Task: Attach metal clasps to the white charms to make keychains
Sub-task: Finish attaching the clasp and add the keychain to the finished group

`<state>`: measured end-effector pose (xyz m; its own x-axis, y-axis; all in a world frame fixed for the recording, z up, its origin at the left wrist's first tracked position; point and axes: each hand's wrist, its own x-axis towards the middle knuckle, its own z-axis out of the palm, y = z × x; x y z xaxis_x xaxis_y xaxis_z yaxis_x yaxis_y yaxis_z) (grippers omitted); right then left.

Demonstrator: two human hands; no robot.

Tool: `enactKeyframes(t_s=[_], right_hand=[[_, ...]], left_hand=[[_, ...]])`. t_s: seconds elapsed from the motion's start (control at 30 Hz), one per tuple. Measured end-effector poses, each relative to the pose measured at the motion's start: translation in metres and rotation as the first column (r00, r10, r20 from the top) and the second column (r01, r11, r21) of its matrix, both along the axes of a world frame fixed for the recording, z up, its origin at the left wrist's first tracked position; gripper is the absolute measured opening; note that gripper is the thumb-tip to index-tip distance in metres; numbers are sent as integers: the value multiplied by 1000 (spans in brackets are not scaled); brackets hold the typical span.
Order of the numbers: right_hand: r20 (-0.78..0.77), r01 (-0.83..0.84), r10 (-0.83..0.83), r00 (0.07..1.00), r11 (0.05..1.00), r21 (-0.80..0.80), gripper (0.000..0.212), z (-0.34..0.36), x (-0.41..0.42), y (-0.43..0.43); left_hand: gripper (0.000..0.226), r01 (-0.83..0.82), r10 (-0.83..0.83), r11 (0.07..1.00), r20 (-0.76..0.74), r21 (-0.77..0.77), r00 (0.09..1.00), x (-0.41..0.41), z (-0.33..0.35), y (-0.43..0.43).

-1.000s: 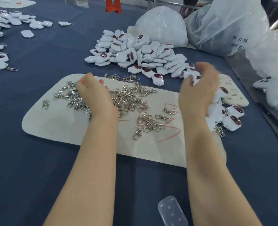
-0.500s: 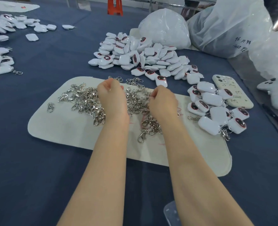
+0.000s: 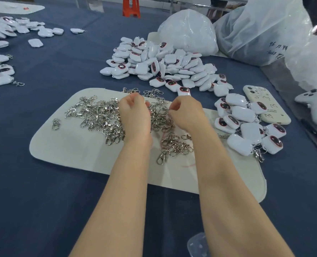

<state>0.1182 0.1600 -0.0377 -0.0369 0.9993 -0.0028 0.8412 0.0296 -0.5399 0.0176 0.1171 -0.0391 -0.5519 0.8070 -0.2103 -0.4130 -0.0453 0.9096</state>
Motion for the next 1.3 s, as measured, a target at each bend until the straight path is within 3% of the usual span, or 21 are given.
enactKeyframes(t_s=[0.07, 0.13, 0.3, 0.4, 0.53, 0.6, 0.67, 0.73, 0.8, 0.87, 1.03, 1.1, 1.13, 1.2, 1.23, 1.3], right_hand=[[-197, 57, -40, 980, 995, 79, 4, 4, 6, 1], [-381, 152, -100, 919, 982, 108, 19, 5, 10, 3], [-784, 243, -188, 592, 969, -49, 20, 0, 11, 9], [-868, 242, -203, 454, 965, -99, 16, -1, 10, 8], [-842, 321, -216, 493, 945, -55, 31, 2, 13, 11], [-763, 449, -273, 586, 893, 26, 35, 3, 15, 17], [-508, 510, -380, 773, 849, 141, 32, 0, 16, 26], [-178, 456, -431, 885, 879, 137, 40, -9, 11, 34], [18, 432, -435, 900, 898, 79, 62, -18, 1, 36], [89, 453, -463, 882, 885, 110, 67, -24, -4, 39], [55, 456, -466, 883, 879, 138, 54, -23, -1, 44], [-76, 389, -382, 921, 908, 157, 48, -16, 1, 37], [-186, 312, -280, 942, 934, 174, 40, -10, 3, 31], [-343, 66, 14, 939, 974, 219, 14, 8, 10, 13], [-343, -65, 141, 929, 973, 223, 9, 17, 15, 3], [-312, -264, 296, 903, 954, 141, 6, 30, 24, -14]], left_hand=[[12, 15, -15, 1000, 5, 7, 1000, 0, -1, 1], [11, 23, -23, 1000, 9, 6, 1000, -1, -2, 2], [11, 26, -26, 1000, 18, 5, 1000, 1, -2, 2], [12, 20, -20, 1000, 11, 15, 1000, 1, -2, 3], [12, 18, -19, 999, 25, 28, 1000, 2, -2, 3], [11, 21, -22, 999, 25, 30, 999, 2, -2, 2], [11, 22, -22, 999, 25, 32, 999, 2, -2, 2], [11, 17, -18, 999, 24, 37, 1000, 2, -3, 2], [11, 9, -11, 999, 27, 42, 1000, 3, -4, 2], [11, 14, -15, 999, 30, 47, 999, 4, -4, 2], [13, 40, -42, 998, 22, 56, 999, 7, -3, 3], [9, 93, -93, 995, -8, 47, 996, 8, -3, 3], [14, 142, -140, 990, -58, 26, 988, 10, -3, 3], [45, 252, -255, 967, -165, -42, 953, 14, -3, 4], [55, 288, -295, 955, -190, -62, 936, 15, -1, 3], [47, 324, -327, 945, -173, -44, 929, 18, 2, 1]])
